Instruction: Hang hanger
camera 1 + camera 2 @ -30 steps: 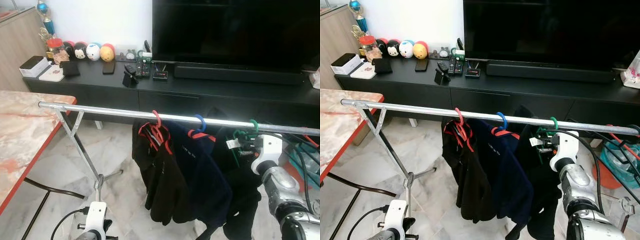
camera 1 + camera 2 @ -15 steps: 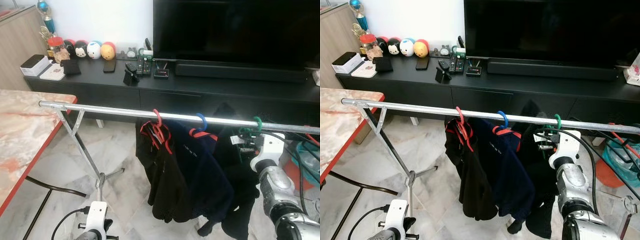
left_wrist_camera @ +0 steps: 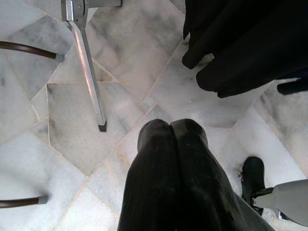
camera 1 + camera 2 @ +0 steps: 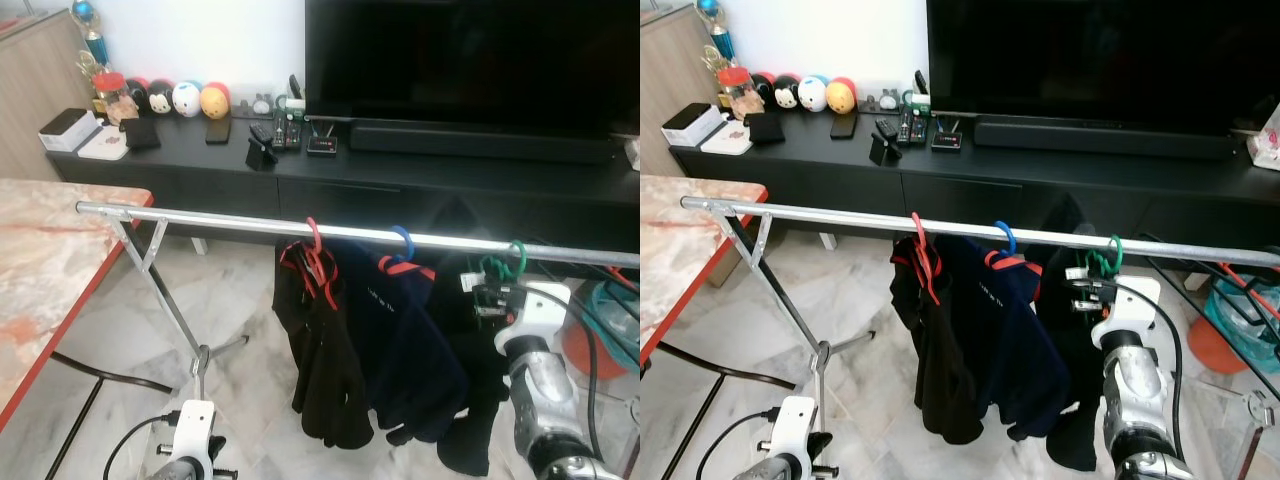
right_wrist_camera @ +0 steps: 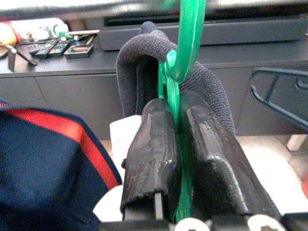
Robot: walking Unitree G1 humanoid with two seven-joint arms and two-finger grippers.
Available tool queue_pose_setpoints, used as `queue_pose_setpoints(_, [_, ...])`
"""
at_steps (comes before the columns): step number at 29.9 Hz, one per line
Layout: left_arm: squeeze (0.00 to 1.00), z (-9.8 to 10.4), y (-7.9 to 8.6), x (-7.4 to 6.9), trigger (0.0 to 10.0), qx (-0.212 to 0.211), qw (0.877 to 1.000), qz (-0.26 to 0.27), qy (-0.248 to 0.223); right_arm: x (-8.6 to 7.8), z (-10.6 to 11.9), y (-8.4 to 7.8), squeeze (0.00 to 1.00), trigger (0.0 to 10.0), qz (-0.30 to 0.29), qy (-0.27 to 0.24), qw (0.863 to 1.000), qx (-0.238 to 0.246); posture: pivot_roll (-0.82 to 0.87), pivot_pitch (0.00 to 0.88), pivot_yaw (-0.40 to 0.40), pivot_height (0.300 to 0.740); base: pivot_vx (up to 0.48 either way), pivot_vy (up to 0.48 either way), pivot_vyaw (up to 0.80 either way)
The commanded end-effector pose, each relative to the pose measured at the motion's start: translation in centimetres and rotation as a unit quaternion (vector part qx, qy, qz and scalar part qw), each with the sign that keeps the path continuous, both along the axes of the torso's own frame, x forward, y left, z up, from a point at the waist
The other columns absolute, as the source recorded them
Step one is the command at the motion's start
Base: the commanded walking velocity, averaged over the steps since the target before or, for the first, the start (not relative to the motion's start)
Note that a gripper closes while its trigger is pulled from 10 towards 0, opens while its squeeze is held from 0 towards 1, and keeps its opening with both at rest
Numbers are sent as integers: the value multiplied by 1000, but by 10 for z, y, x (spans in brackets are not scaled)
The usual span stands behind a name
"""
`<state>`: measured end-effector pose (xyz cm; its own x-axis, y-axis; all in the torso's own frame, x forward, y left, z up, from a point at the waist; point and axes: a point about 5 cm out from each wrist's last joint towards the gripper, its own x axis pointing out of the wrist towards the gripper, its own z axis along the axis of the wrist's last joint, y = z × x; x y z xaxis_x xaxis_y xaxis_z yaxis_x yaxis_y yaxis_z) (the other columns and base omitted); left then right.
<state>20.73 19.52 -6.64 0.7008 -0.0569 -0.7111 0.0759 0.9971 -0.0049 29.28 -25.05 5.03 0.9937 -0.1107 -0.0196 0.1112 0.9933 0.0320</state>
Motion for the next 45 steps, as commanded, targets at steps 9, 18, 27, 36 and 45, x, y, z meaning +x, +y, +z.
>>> queue_pose_setpoints(9, [0,0,0,0,10000,-2,1000,6,-5,-19,-17,1,0,10000,-52,14,999,9,56,0,0,740,0,0,0])
queue_pose_setpoints(18, [0,1,-2,1,10000,-5,1000,9,-8,-49,-61,-8,0,10000,-110,150,982,31,53,0,-7,740,0,0,0])
queue_pose_setpoints(27, [0,2,-1,3,10000,-3,1000,10,-12,-74,-87,-8,0,10000,-129,242,961,46,65,0,-10,740,0,0,0])
queue_pose_setpoints(36, [0,1,-4,2,10000,-4,1000,7,-10,-76,-86,-12,0,10000,-139,239,960,43,65,0,-15,740,0,0,0])
queue_pose_setpoints(45, [0,-1,-2,-2,10000,-1,1000,8,-2,-74,-83,-15,0,10000,-147,229,961,43,66,0,-13,740,0,0,0])
